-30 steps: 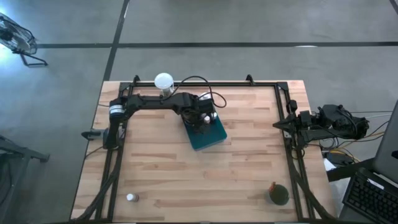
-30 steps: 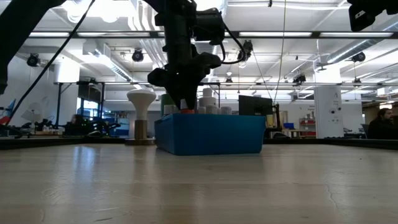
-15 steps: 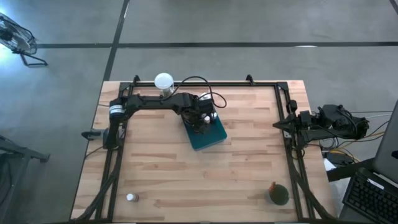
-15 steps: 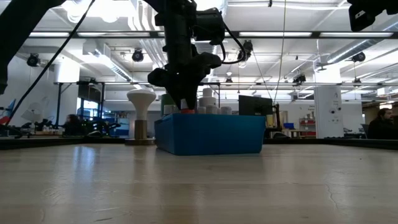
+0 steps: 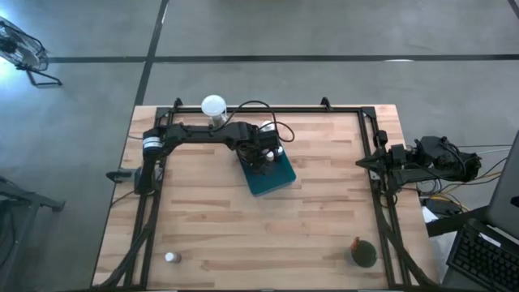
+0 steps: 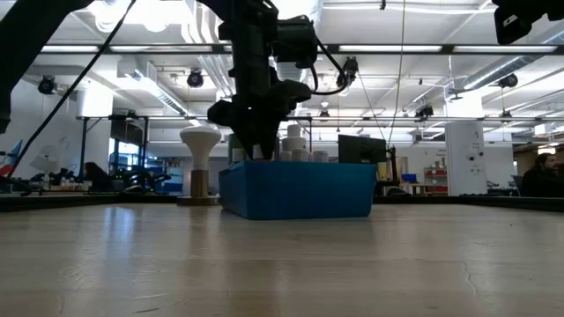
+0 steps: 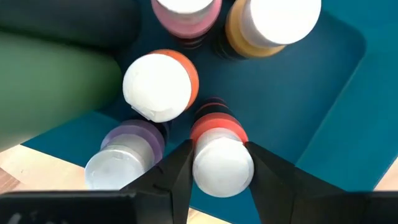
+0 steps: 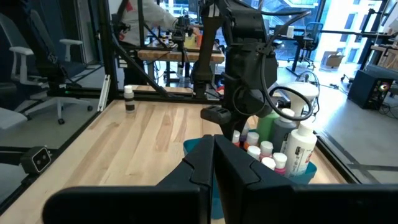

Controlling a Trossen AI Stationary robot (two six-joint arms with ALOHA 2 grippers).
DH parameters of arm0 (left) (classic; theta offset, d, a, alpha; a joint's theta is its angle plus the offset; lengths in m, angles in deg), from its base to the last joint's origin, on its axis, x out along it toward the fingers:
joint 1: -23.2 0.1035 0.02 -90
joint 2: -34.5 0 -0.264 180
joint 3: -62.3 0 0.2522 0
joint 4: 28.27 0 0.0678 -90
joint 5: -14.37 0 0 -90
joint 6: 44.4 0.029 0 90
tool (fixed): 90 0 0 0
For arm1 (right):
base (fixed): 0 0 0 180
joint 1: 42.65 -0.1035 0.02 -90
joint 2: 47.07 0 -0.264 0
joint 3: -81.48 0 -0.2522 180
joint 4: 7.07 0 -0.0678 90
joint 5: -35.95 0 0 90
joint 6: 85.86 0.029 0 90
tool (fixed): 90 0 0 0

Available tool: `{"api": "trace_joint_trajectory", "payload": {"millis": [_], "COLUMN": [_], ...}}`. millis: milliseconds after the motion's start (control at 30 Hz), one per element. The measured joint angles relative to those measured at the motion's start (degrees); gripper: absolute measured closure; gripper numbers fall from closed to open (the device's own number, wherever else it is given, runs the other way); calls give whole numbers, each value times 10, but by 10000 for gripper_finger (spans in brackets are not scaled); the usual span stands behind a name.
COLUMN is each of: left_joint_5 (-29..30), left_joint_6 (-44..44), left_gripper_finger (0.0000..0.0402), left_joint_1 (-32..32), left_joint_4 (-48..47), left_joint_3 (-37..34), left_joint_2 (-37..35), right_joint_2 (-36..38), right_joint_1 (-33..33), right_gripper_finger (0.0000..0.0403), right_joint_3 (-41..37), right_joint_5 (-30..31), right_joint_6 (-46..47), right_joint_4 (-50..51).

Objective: Pick & Place Paint Supplies
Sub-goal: Put the orange paint bottle into the blue bin aligned with the other orange paint bottle

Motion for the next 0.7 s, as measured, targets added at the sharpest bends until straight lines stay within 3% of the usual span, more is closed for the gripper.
{"api": "trace_joint_trajectory", "payload": {"millis": [700], "left_joint_5": [0], "left_joint_6": [10], "left_gripper_finger": [257], "left_joint_1": [0], "left_joint_4": [14], "left_joint_3": [-5], "left_joint_2": [0], "right_joint_2": [0], "right_joint_1": [0], "right_gripper_finger": [394], "right_joint_3": [0], "right_joint_5": [0], "right_joint_6": [0], "right_joint_4": [0]}}
